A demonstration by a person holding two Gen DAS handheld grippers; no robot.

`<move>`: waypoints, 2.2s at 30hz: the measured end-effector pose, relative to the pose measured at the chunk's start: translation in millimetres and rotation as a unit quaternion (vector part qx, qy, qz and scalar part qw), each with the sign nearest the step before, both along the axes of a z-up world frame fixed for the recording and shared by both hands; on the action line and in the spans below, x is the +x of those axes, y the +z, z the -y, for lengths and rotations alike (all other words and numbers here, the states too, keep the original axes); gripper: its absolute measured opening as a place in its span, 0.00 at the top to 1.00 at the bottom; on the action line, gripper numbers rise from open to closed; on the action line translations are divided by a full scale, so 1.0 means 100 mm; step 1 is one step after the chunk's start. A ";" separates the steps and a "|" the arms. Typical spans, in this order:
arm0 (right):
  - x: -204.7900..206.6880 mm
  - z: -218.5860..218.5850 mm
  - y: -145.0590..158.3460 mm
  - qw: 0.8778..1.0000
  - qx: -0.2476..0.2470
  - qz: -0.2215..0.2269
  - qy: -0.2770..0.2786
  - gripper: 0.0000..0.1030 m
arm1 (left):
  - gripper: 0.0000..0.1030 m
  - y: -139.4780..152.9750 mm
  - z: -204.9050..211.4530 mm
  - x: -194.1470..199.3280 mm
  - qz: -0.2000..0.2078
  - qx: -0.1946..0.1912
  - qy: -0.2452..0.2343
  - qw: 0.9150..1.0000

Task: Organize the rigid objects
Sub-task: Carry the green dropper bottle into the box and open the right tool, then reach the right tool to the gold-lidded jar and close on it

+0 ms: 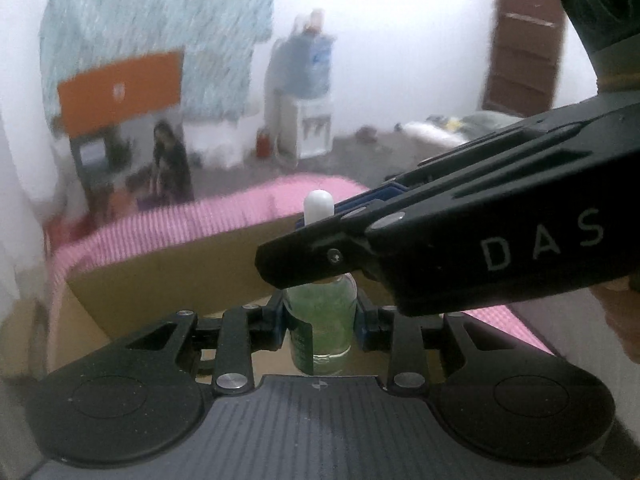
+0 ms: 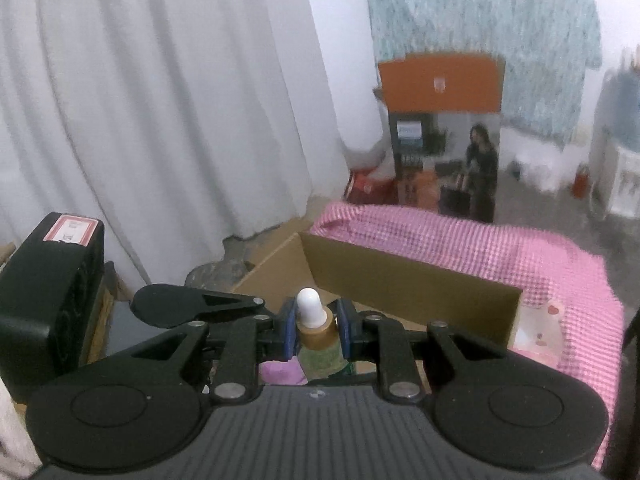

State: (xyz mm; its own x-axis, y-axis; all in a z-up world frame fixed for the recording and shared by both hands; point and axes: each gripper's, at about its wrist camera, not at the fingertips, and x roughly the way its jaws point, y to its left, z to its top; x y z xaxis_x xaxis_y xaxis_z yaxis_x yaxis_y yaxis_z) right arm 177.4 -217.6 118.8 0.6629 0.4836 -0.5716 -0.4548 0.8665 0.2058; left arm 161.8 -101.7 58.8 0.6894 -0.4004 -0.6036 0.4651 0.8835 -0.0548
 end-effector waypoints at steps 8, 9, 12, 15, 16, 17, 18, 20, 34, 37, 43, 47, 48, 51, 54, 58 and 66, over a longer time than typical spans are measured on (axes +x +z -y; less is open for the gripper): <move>0.94 0.11 -0.43 0.997 0.002 -0.082 0.010 0.78 | 0.70 -0.31 -0.03 0.83 -0.102 -0.009 0.042 0.994; 1.03 0.11 -0.48 0.996 0.000 -0.087 0.011 0.78 | 0.70 -0.32 -0.03 0.89 -0.109 -0.008 0.048 0.993; 1.26 0.12 -0.61 0.995 -0.007 -0.099 0.012 0.78 | 0.70 -0.40 -0.05 1.06 -0.132 -0.010 0.062 0.989; 1.40 0.10 -0.75 0.994 -0.020 -0.111 0.011 0.78 | 0.68 -0.43 -0.08 1.18 -0.135 -0.001 0.075 0.988; 1.41 0.11 -0.80 0.993 -0.023 -0.115 0.011 0.78 | 0.67 -0.44 -0.09 1.20 -0.139 0.000 0.078 0.987; 1.45 0.10 -0.85 0.992 -0.024 -0.119 0.012 0.78 | 0.67 -0.46 -0.09 1.24 -0.146 -0.001 0.081 0.986; 1.49 0.09 -0.88 0.992 -0.026 -0.122 0.013 0.79 | 0.67 -0.47 -0.11 1.25 -0.152 -0.003 0.083 0.985; 1.52 0.08 -0.94 0.992 -0.033 -0.123 0.014 0.79 | 0.67 -0.50 -0.11 1.25 -0.156 -0.005 0.081 0.984; 1.45 0.09 -0.83 0.993 -0.062 -0.102 -0.008 0.76 | 0.41 -0.40 -0.13 1.12 -0.134 -0.013 0.075 0.988; 1.31 0.19 -0.70 0.994 -0.043 -0.095 -0.023 0.47 | 0.34 -0.29 -0.17 1.00 -0.121 -0.019 0.073 0.990; 0.84 0.35 -0.39 0.997 0.005 -0.066 -0.048 0.39 | 0.20 -0.03 -0.31 0.65 -0.091 -0.036 0.067 0.993; 0.34 0.45 -0.21 0.996 0.053 -0.045 -0.063 0.35 | 0.07 0.11 -0.41 0.28 -0.069 -0.031 0.051 0.996; 0.20 0.47 -0.18 0.995 0.062 -0.040 -0.066 0.33 | 0.06 0.13 -0.43 0.17 -0.063 -0.028 0.046 0.997; -0.22 0.50 -0.17 0.993 0.094 -0.032 -0.069 0.32 | 0.04 0.15 -0.51 -0.11 -0.047 -0.020 0.039 0.998; -0.56 0.51 -0.28 0.987 0.139 -0.050 -0.061 0.32 | 0.02 0.13 -0.60 -0.39 -0.039 -0.019 0.025 0.999; -0.87 0.47 -0.50 0.977 0.190 -0.078 -0.058 0.32 | 0.02 0.00 -0.68 -0.69 -0.046 -0.014 0.011 0.999; -1.02 0.31 -1.02 0.963 0.212 -0.144 -0.080 0.32 | 0.01 -0.48 -0.59 -0.94 -0.086 0.001 -0.021 0.996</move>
State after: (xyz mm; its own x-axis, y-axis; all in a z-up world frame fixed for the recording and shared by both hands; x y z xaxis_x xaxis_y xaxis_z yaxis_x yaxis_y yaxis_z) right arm 75.7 -248.9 16.5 0.5919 0.6188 -0.5164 -0.1930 0.7309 0.6547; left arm 68.1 -42.4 10.6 0.5586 -0.4252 -0.7122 0.4858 0.8637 -0.1346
